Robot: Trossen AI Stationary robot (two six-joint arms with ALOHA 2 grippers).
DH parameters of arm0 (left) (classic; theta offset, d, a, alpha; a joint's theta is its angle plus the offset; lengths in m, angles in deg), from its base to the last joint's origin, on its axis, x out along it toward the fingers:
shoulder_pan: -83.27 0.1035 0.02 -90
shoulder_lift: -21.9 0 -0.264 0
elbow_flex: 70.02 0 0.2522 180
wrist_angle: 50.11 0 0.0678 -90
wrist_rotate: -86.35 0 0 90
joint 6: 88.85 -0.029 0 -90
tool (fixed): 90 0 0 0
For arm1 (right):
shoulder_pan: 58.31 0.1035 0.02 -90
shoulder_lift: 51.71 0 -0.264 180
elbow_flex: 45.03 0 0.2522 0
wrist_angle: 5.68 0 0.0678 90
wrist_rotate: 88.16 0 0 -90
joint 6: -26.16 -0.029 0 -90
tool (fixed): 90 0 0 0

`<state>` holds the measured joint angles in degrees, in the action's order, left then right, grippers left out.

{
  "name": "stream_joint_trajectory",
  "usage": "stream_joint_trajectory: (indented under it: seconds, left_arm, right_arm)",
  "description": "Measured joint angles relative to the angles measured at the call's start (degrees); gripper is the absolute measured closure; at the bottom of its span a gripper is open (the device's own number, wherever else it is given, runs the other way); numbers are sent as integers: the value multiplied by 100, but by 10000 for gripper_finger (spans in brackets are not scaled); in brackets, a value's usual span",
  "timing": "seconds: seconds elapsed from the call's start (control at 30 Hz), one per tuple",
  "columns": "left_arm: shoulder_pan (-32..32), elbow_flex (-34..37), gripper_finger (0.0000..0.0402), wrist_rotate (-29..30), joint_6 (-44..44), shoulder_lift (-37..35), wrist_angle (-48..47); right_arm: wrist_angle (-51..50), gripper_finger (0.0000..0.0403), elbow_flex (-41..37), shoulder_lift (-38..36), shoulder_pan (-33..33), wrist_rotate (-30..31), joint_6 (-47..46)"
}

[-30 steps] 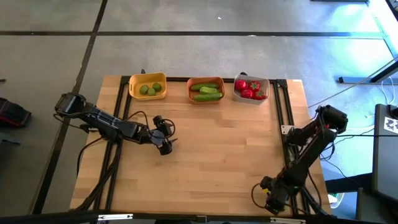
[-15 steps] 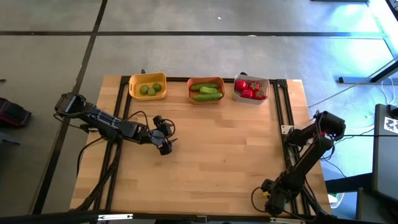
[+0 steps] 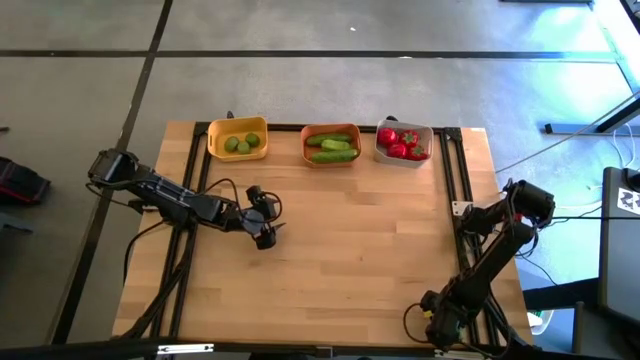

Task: Sort produce into baskets
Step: Put the lime into the yellow bin

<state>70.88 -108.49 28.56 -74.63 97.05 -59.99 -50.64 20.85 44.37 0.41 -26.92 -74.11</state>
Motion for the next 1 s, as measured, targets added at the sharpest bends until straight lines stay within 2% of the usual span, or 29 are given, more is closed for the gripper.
stream_joint_trajectory:
  seconds: [0.2,0.4,0.73,1.0]
  left_arm:
    - [4,0,61,0,-31,-1,19]
    - [4,-137,61,0,-297,-2,24]
    - [4,-726,61,0,-1164,-2,24]
    - [-46,-1355,61,2,-1896,-2,3]
  right_arm:
    - [110,260,69,-131,-324,755,358]
    - [12,259,113,-327,-787,1612,1105]
    - [-508,258,115,-916,-2143,3132,3188]
    - [-481,258,115,-1354,-3319,3724,4814]
